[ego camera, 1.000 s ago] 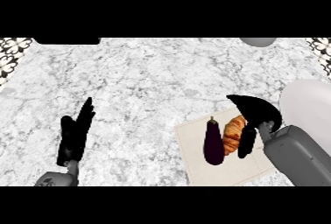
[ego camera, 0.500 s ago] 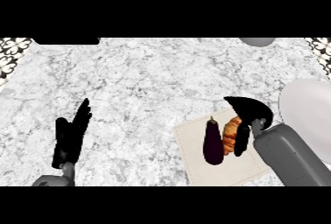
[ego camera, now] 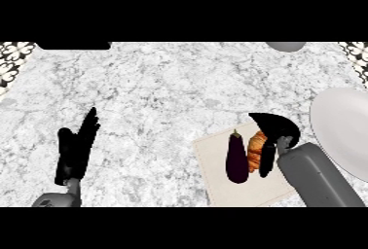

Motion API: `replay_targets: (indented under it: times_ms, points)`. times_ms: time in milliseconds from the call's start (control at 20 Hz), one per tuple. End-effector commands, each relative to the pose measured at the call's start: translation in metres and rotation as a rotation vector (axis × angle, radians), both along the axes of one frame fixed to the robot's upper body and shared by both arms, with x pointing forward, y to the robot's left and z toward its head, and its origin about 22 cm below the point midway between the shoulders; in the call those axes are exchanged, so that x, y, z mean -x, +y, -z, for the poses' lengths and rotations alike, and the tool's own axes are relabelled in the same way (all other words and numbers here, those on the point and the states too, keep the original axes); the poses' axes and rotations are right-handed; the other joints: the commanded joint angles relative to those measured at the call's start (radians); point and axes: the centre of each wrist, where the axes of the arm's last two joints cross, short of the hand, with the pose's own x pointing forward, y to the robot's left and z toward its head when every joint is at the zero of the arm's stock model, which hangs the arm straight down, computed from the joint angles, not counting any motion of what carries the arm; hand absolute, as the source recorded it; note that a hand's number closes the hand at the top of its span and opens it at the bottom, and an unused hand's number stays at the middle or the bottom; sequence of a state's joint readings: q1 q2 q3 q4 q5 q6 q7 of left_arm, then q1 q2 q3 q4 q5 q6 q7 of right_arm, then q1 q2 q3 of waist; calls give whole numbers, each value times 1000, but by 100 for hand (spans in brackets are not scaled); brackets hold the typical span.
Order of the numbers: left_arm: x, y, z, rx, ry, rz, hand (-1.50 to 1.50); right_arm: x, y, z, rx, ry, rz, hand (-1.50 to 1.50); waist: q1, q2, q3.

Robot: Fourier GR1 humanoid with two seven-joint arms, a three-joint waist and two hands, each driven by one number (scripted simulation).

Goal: Pick the croissant from the placemat and place it in the plate

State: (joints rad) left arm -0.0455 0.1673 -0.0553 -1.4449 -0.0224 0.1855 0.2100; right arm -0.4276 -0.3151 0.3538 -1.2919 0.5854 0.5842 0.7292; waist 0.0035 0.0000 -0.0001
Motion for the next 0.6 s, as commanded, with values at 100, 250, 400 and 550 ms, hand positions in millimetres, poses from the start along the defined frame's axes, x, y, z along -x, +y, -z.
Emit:
replay_targets:
  times_ms: [100,250,400,550]
  points:
    - [12,1,-3,15,1,-8,0,8,-11,8,18,27,0,-150,-1,-1,0]
    - [-3,3,-19,1,7,5,0,6,-6,27,1,19,4,-150,-1,0,0]
    - [11,1,-13,4,-2,0,0,4,-16,-1,29,2,-78,150,-1,-1,0]
    - [8,1,18,14,-1,-5,0,5,-12,19,48,-43,-114,150,-2,1,0]
